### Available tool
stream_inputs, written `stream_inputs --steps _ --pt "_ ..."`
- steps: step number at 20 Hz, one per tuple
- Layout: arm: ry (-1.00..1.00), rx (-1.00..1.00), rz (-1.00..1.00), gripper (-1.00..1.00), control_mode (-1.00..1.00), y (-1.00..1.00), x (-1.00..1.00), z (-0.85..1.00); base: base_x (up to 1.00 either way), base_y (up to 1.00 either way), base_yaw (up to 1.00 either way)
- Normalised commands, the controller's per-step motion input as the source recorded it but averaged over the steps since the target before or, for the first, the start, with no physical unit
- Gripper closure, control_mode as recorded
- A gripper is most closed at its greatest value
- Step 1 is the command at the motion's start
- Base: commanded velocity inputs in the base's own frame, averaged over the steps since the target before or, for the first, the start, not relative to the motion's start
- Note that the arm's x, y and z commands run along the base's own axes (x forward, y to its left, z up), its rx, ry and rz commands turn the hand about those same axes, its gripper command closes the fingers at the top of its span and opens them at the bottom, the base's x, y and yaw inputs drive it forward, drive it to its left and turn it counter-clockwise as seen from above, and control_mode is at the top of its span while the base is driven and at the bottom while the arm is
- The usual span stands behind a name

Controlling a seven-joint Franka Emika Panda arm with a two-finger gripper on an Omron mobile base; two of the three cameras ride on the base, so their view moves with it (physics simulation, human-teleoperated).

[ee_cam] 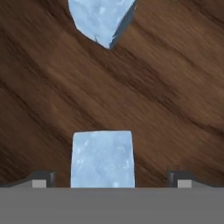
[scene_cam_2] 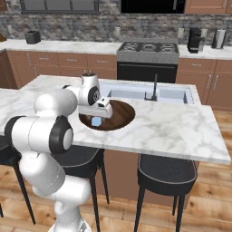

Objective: There are four ice cubes in the ice bowl. Place two ice cubes in each glass of water.

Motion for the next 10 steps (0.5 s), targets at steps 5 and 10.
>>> stream_inputs --steps 5,10 --pt "0.00 -0.02 0.00 -1.00 -1.00 0.00 -0.01 -0.23 0.00 0.00 0.00" --pt "0.00 0.00 0.00 -1.00 -1.00 0.00 0.11 -0.01 0.00 0.00 0.00"
